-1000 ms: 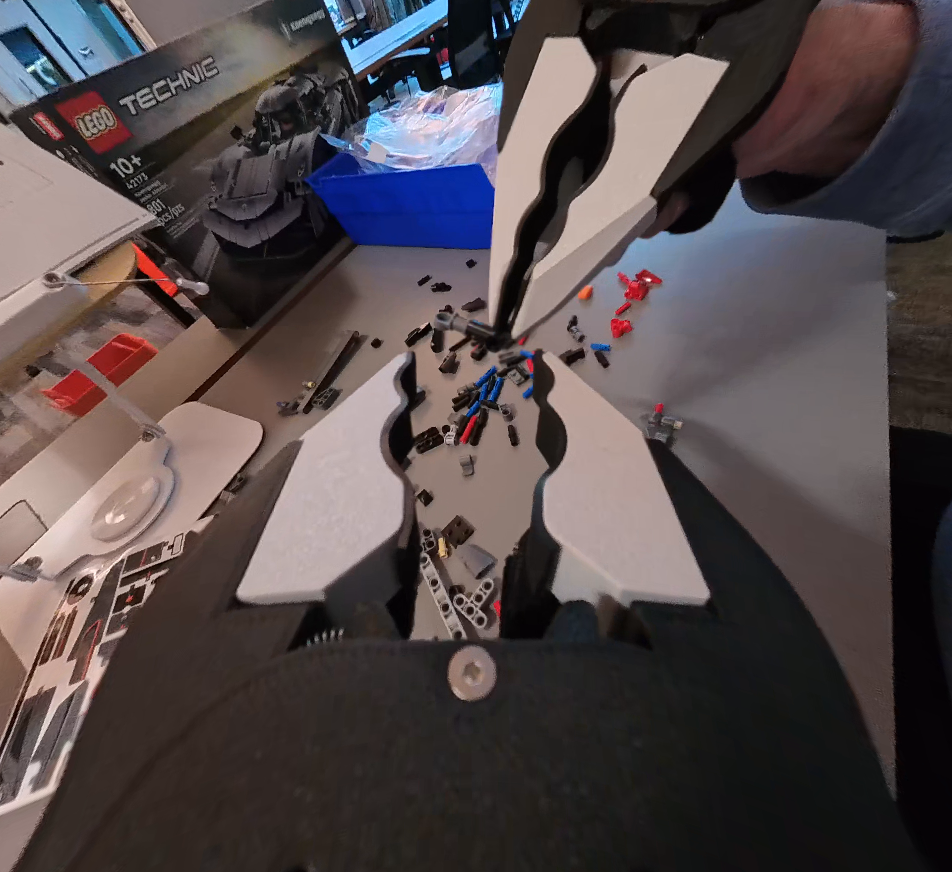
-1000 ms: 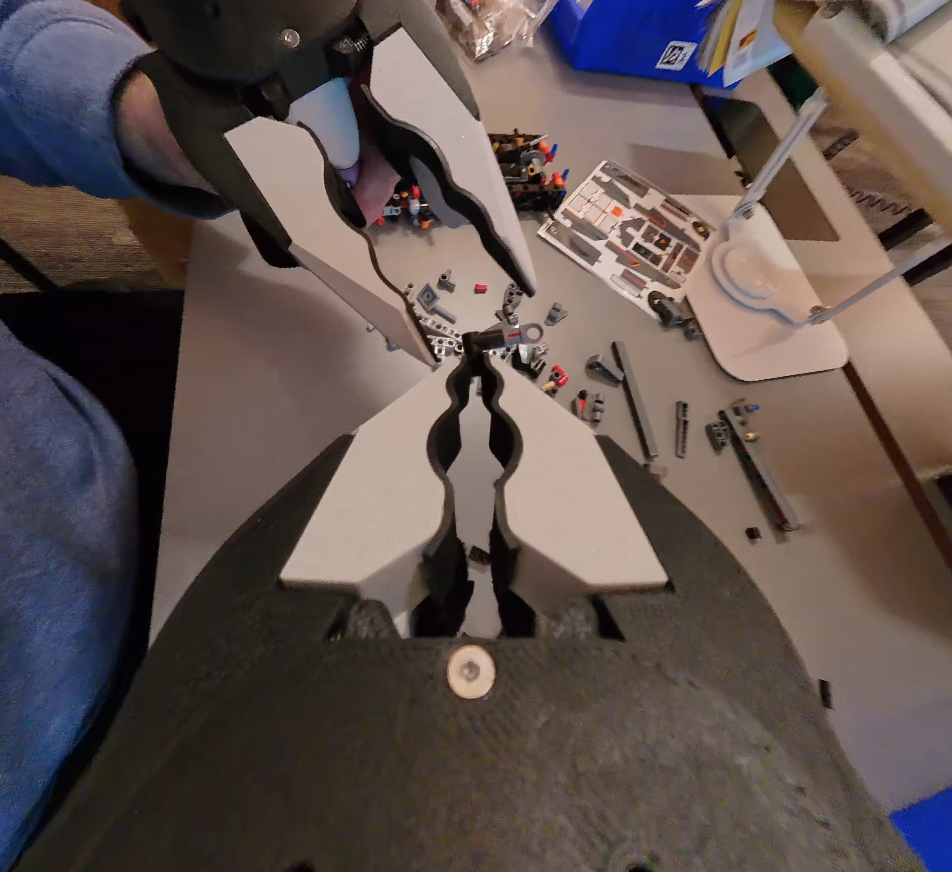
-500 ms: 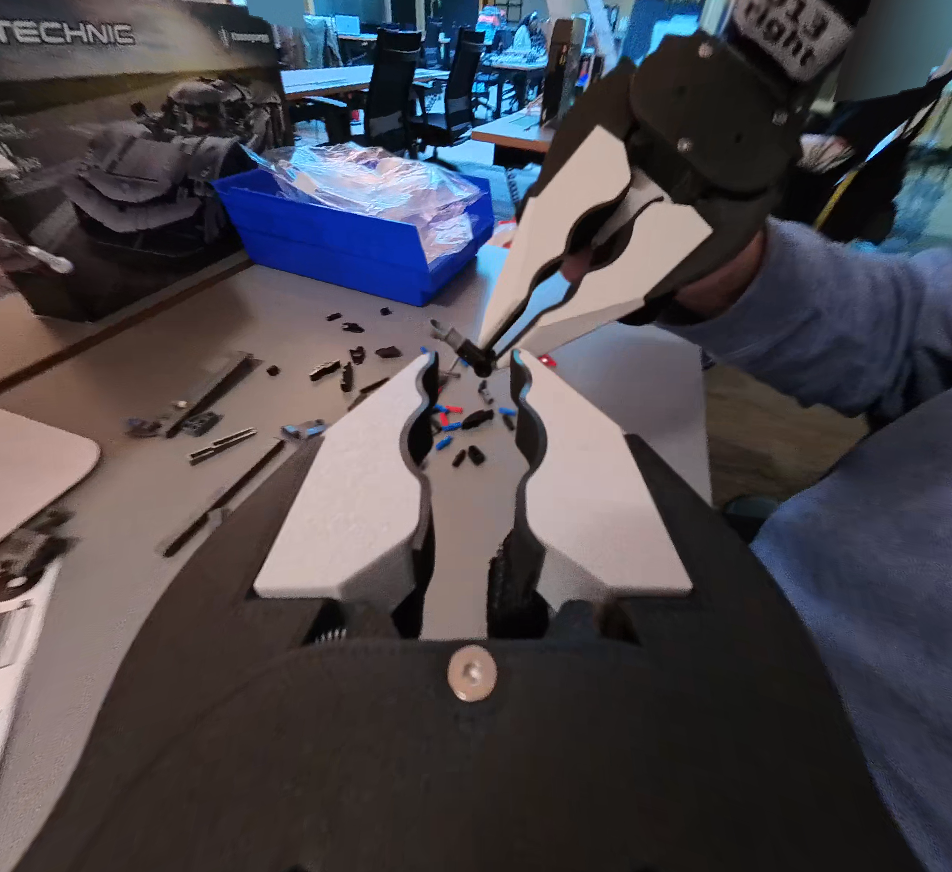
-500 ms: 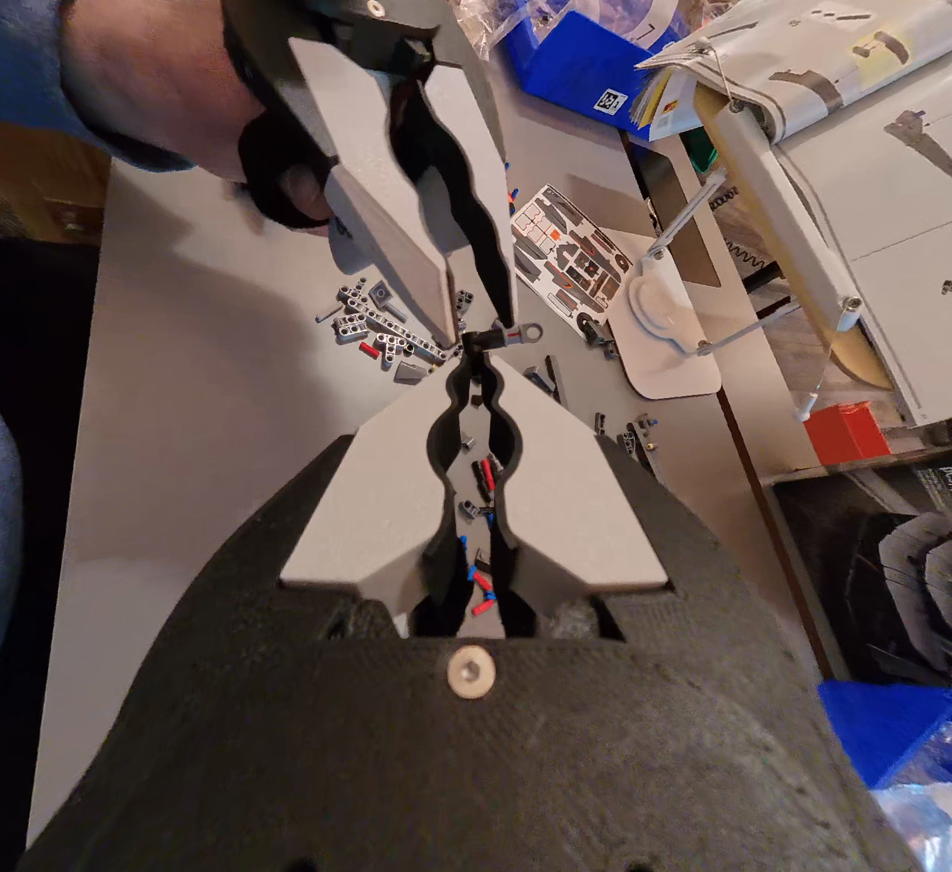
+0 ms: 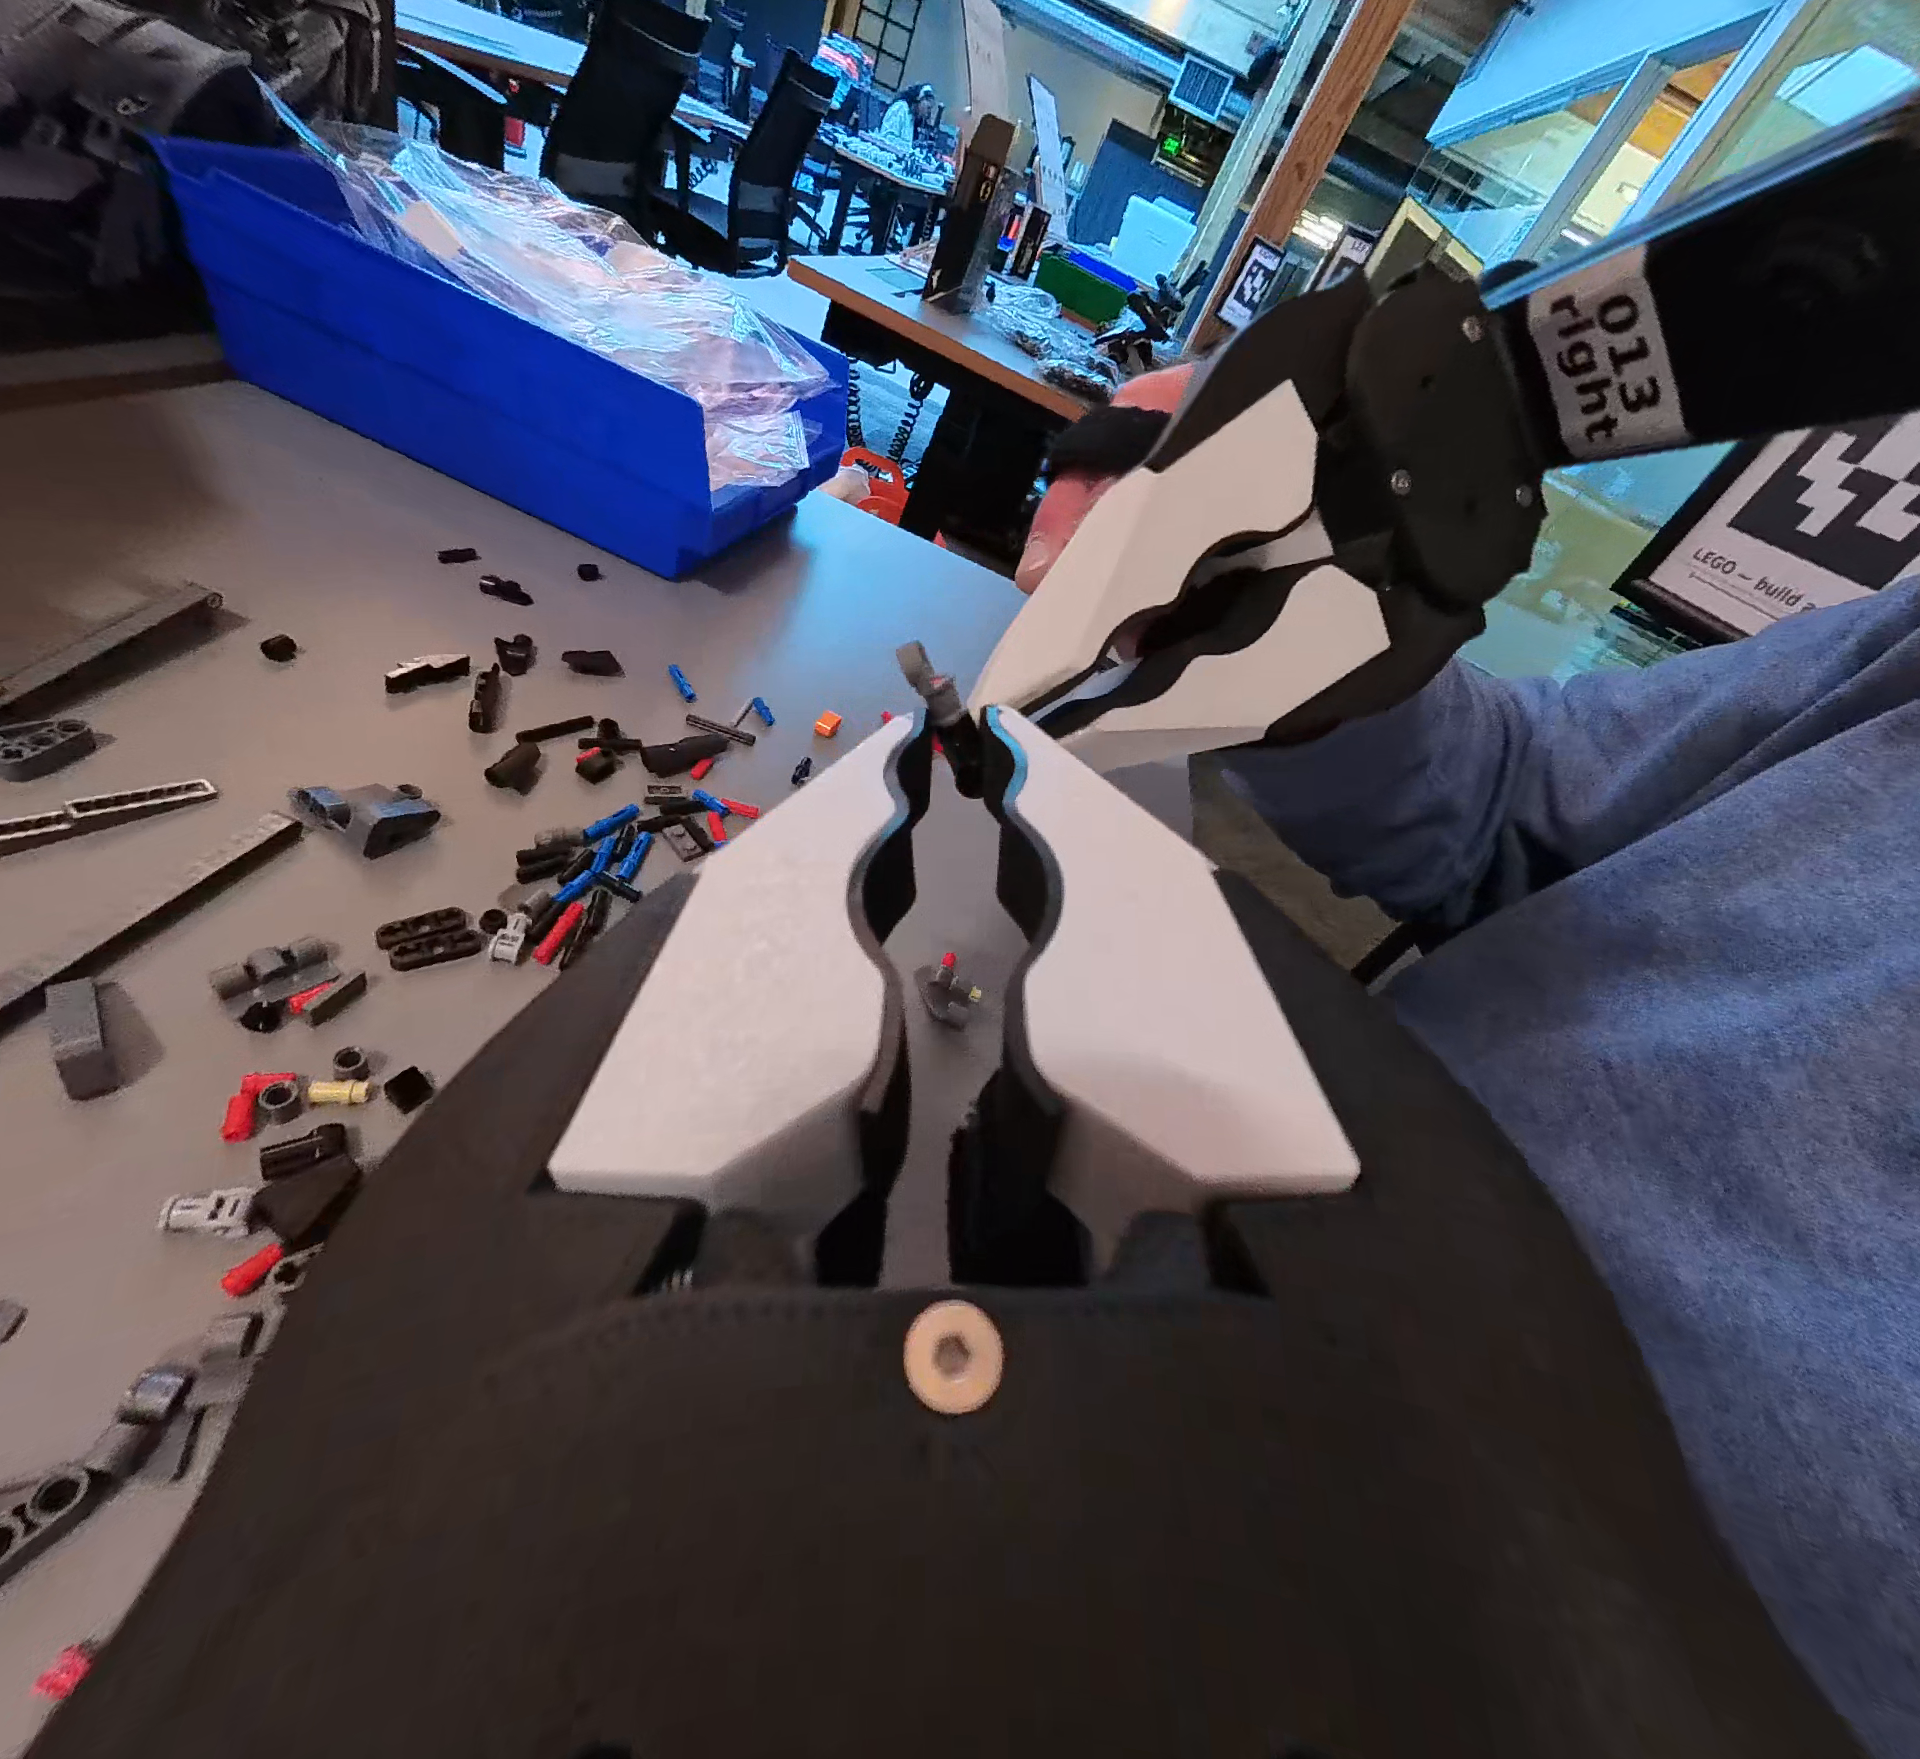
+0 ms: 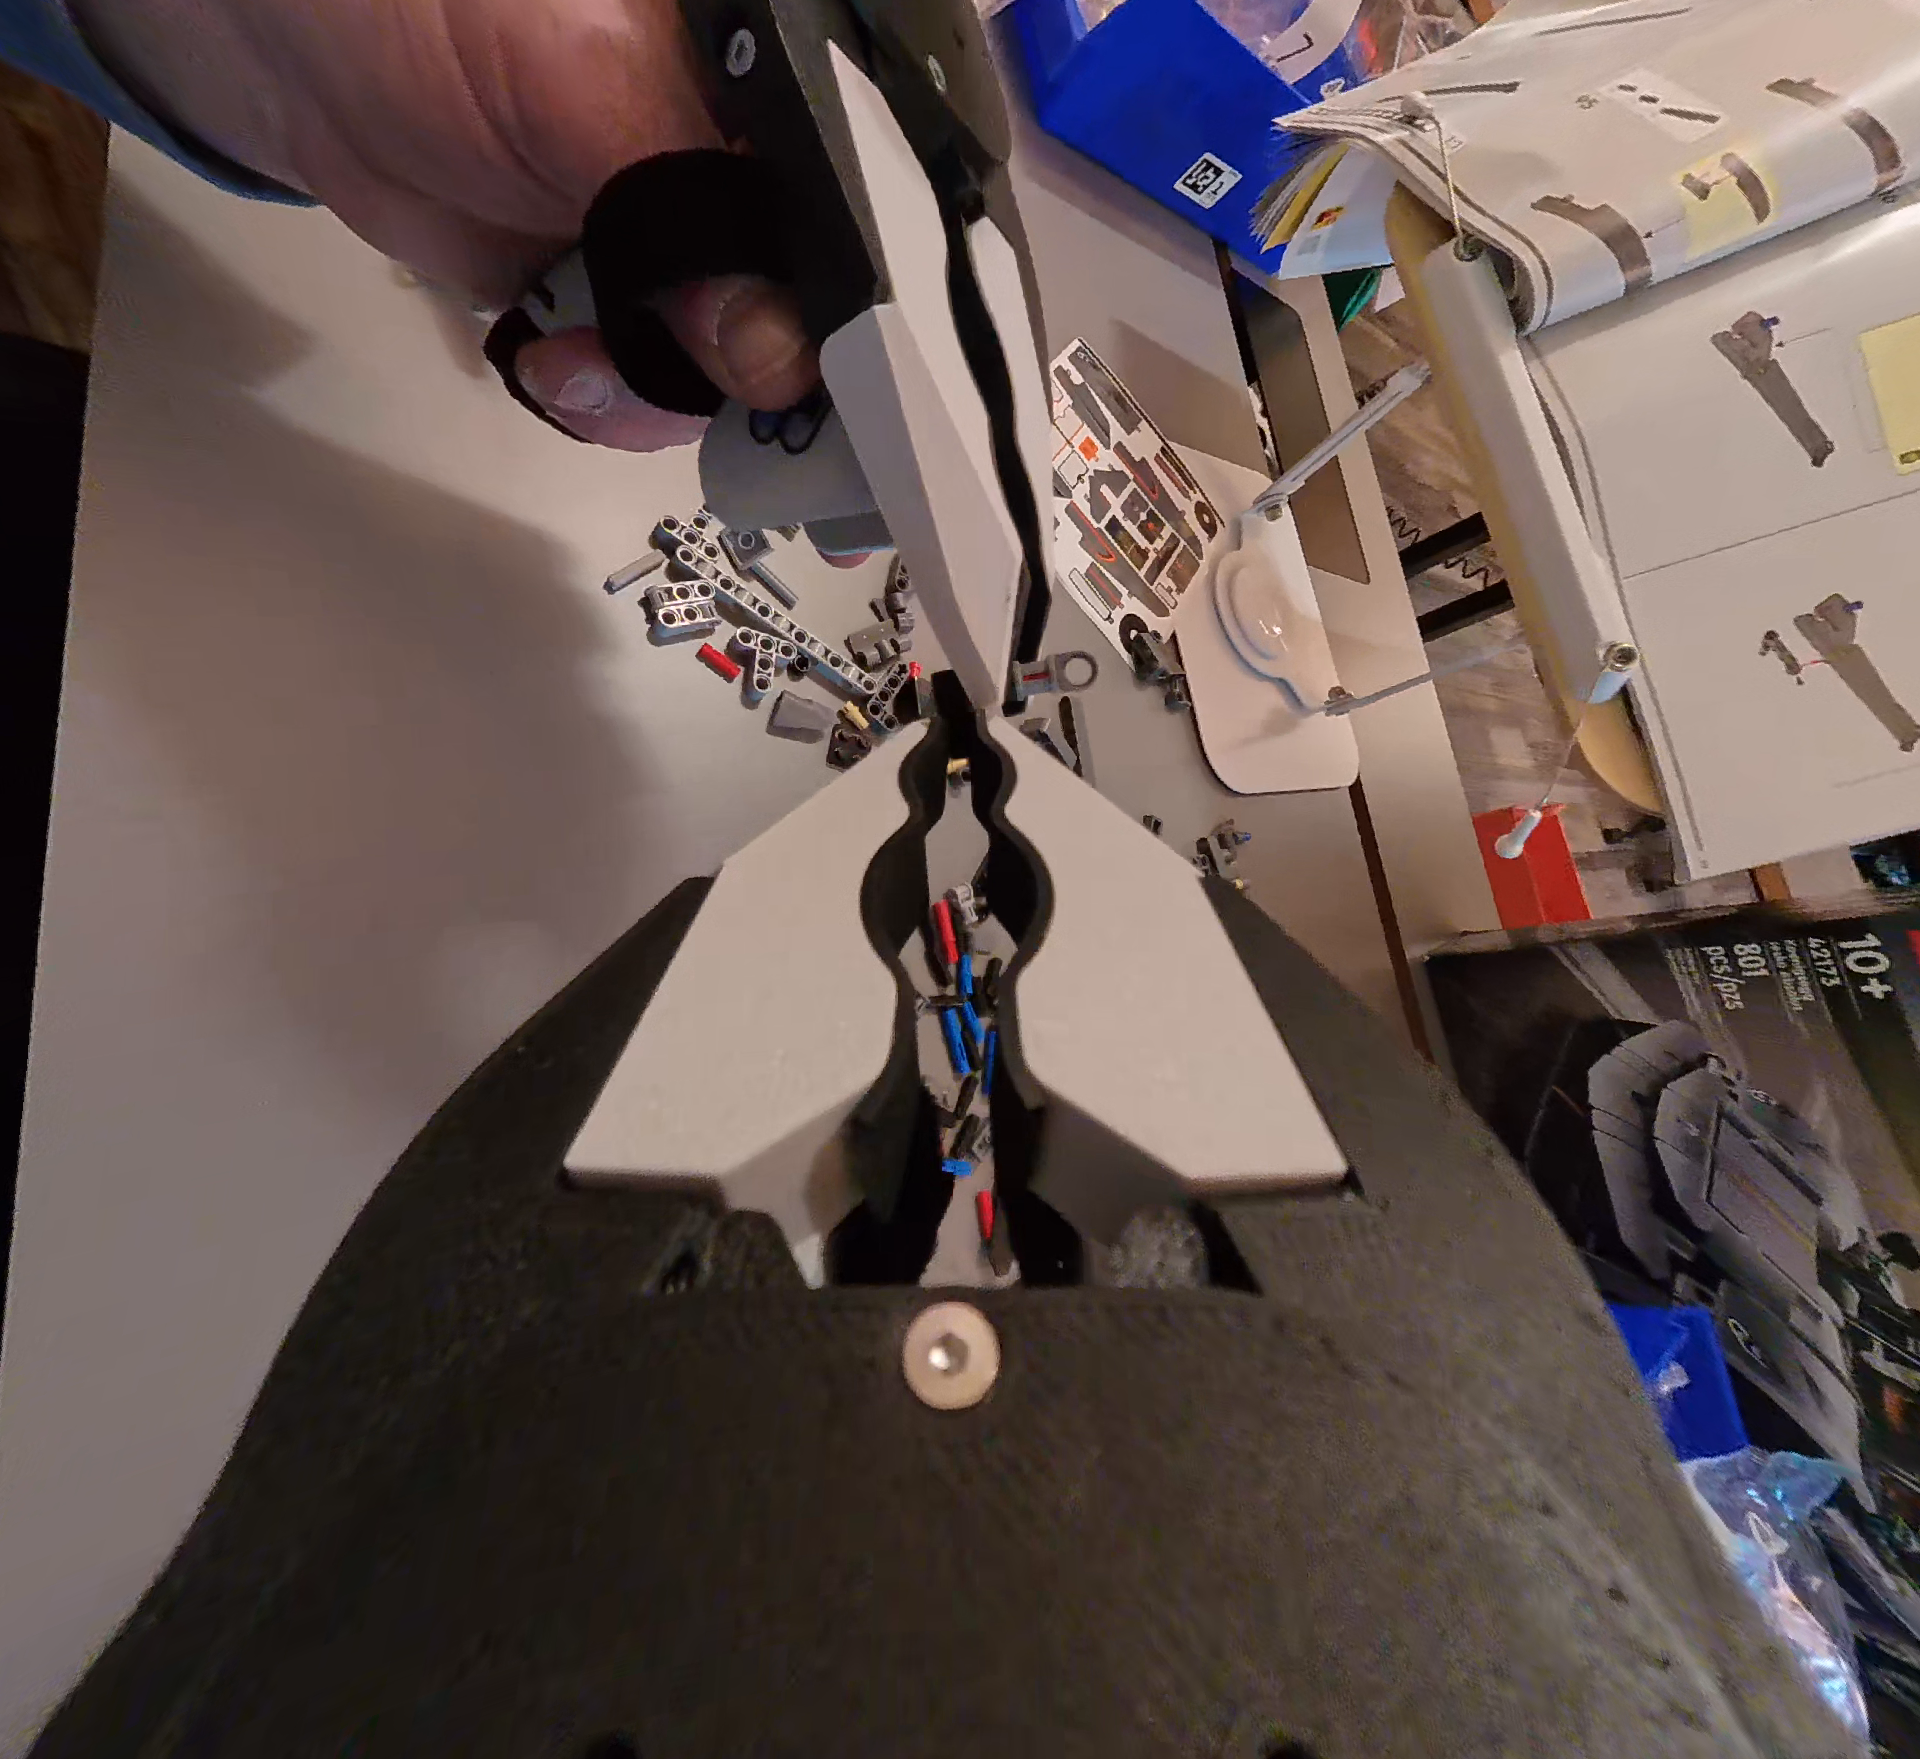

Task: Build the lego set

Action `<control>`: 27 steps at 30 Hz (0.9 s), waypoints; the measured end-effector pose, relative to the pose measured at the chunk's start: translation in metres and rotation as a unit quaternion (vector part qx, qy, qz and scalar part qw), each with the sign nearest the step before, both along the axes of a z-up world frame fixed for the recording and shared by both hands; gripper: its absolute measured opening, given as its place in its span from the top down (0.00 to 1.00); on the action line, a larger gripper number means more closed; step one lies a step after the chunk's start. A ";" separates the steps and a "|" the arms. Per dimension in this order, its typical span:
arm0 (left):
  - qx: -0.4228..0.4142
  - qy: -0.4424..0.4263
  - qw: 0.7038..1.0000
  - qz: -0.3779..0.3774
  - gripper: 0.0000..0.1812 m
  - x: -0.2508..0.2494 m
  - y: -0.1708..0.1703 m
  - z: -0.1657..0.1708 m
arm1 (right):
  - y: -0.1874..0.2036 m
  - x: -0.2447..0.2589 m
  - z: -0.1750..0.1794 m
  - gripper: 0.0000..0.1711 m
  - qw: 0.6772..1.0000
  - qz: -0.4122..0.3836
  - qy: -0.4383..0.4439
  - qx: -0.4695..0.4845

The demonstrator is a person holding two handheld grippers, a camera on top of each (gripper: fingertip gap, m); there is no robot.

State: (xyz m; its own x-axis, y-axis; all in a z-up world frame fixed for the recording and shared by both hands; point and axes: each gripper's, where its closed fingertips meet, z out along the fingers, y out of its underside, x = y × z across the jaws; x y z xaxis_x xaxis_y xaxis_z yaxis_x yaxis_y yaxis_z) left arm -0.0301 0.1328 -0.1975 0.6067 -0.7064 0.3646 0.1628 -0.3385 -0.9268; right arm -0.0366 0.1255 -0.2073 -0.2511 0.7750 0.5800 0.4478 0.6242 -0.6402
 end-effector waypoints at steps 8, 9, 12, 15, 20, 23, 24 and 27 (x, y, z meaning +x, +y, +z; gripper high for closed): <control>-0.015 -0.042 0.999 -0.010 0.97 0.000 0.001 0.005 | 0.001 0.002 0.004 0.94 1.000 -0.011 0.019 -0.008; -0.015 -0.046 0.999 -0.009 0.97 0.000 0.001 0.005 | 0.002 0.003 0.005 0.94 1.000 -0.013 0.022 -0.007; -0.021 -0.065 0.997 -0.020 0.97 0.004 0.000 0.007 | 0.003 0.008 0.007 0.93 0.999 -0.014 0.025 -0.016; -0.028 -0.081 0.996 -0.033 0.97 0.011 -0.001 0.009 | 0.001 0.012 0.006 0.94 0.999 -0.011 0.021 -0.023; -0.037 -0.108 0.992 -0.046 0.97 0.020 -0.001 0.009 | 0.000 0.018 0.006 0.97 0.999 -0.011 0.021 -0.031; -0.043 -0.121 0.990 -0.052 0.97 0.024 0.000 0.010 | 0.000 0.021 0.006 0.97 0.999 -0.010 0.021 -0.031; -0.043 -0.124 0.990 -0.055 0.97 0.025 0.000 0.011 | 0.001 0.021 0.007 0.98 0.999 -0.010 0.023 -0.032; -0.047 -0.134 0.988 -0.063 0.97 0.029 0.001 0.015 | 0.002 0.025 0.009 0.98 0.999 -0.010 0.021 -0.030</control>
State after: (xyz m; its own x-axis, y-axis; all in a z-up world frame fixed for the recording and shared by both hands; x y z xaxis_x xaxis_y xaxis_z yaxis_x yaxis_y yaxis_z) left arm -0.0013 0.1334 -0.1822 0.3890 -0.7262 0.5669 0.3486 -0.4536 -0.8202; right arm -0.0119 0.1277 -0.1987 -0.2112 0.8136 0.5418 0.4320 0.5749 -0.6949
